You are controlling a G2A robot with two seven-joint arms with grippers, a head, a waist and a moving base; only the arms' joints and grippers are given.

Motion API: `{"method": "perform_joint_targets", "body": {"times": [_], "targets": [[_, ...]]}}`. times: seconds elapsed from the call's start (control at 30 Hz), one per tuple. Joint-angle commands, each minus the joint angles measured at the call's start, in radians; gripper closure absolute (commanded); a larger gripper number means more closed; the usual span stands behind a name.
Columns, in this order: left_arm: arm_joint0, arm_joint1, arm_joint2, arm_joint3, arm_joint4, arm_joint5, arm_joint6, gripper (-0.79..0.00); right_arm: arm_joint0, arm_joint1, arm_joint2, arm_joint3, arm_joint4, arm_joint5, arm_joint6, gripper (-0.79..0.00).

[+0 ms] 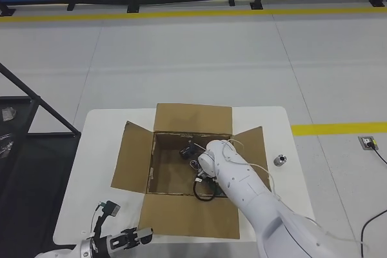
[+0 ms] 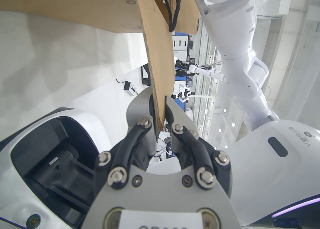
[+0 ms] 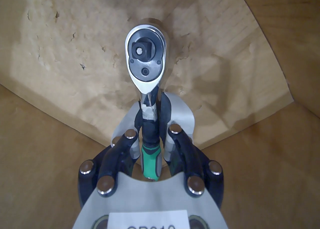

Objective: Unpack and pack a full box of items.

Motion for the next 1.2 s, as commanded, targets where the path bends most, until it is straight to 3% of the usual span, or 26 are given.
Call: {"method": "perform_joint_targets", "body": {"times": [0.0, 0.07, 0.53, 0.73, 1.0, 1.17], "targets": [[-0.001, 0.000, 0.000, 0.001, -0.002, 0.000, 0.002, 0.000, 0.000, -0.002, 0.001, 0.006, 0.000, 0.003, 0.000, -0.132], [-0.002, 0.001, 0.000, 0.002, -0.003, 0.001, 0.001, 0.000, 0.001, -0.003, 0.002, 0.010, -0.001, 0.005, 0.000, 0.000], [-0.016, 0.002, 0.007, 0.013, 0.002, 0.011, 0.030, 0.000, 0.039, 0.013, 0.027, -0.029, 0.005, -0.092, -0.191, 0.000], [-0.025, 0.001, 0.017, 0.016, 0.000, 0.018, 0.045, 0.000, 0.060, 0.027, 0.034, -0.092, -0.011, -0.139, -0.192, 0.000], [-0.028, 0.000, 0.024, 0.014, -0.003, 0.018, 0.060, 0.000, 0.052, 0.070, 0.063, -0.246, -0.038, -0.213, -0.176, 0.000], [-0.031, -0.001, 0.027, 0.014, -0.011, 0.023, 0.081, 0.000, -0.009, 0.127, 0.115, -0.448, -0.083, -0.201, -0.143, 0.000]]}}
